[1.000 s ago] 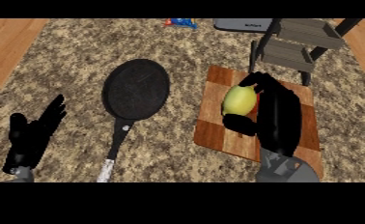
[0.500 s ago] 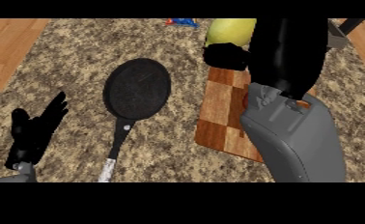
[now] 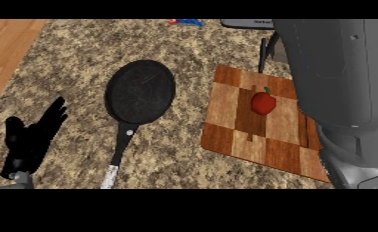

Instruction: Pick the lemon from the cutting board and place it in the tiered basket

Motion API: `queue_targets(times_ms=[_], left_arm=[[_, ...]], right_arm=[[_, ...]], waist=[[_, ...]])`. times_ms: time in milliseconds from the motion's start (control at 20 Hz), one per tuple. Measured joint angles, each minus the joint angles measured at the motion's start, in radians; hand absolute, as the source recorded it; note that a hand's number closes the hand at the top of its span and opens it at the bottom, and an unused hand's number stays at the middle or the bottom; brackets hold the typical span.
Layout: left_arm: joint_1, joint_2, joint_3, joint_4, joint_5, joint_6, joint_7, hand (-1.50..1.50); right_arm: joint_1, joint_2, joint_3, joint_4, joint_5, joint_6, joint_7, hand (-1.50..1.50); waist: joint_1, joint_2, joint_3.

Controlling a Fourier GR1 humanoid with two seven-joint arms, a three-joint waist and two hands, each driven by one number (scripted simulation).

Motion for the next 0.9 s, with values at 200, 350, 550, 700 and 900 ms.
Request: queue_targets(times_ms=[200,350,550,700,900], left_arm=[[-0.006,-0.002,0.000,-0.013,0.005,-0.002,0.013,0.00],[0.005,-0.012,-0.006,-0.025,-0.004,0.008,0.012,0.00],[0.008,-0.012,-0.007,-0.023,-0.007,0.005,0.007,0.00],[-0.012,-0.012,-0.001,0.001,-0.011,0.009,-0.008,0.00],[-0.007,-0.005,0.006,0.003,-0.010,0.008,-0.011,0.00]], right_arm=[[-0.063,-0.043,-0.111,0.138,-0.065,-0.136,-0.094,1.50],[-0.107,-0.081,-0.171,0.262,-0.103,-0.218,-0.171,1.50],[-0.174,-0.141,-0.225,0.432,-0.131,-0.295,-0.267,1.50],[-0.201,-0.180,-0.255,0.542,-0.147,-0.345,-0.340,1.50],[-0.195,-0.268,-0.114,0.634,-0.001,-0.234,-0.411,1.50]], waist=[[0.006,0.006,0.001],[0.007,0.008,0.002],[0.009,0.010,0.002],[0.007,0.012,0.001],[-0.001,0.012,-0.001]])
